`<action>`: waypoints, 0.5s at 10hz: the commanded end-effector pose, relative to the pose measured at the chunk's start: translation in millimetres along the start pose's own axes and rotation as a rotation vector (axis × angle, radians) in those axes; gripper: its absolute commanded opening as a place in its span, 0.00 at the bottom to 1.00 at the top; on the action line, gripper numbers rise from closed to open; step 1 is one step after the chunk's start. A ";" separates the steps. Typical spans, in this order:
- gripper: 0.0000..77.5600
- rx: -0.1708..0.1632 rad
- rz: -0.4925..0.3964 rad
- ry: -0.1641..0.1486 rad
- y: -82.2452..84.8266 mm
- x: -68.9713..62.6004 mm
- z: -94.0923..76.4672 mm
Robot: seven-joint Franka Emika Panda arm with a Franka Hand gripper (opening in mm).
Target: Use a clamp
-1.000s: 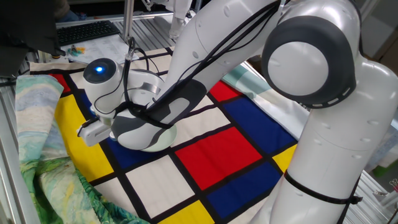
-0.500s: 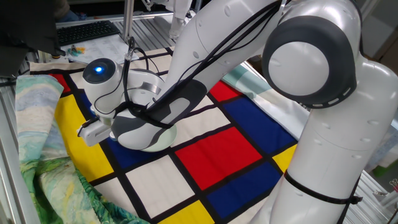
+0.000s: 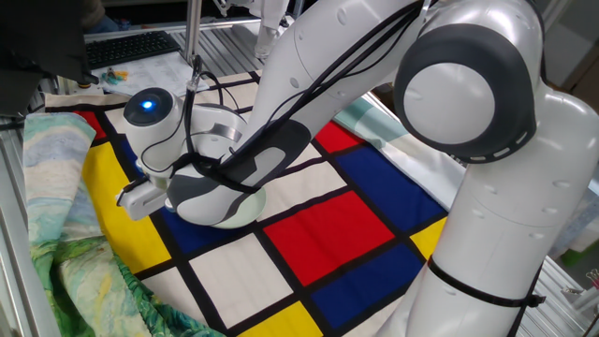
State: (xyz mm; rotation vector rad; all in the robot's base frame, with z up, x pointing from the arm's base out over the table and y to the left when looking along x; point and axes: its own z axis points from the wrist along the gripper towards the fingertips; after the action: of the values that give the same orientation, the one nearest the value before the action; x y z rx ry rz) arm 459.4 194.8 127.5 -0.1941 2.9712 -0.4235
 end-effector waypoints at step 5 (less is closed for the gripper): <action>1.00 0.006 -0.007 -0.001 -0.2 -1.0 -1.2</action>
State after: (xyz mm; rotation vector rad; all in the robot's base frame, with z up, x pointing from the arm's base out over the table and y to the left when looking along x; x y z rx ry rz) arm 459.5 194.8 127.8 -0.1963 2.9714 -0.4307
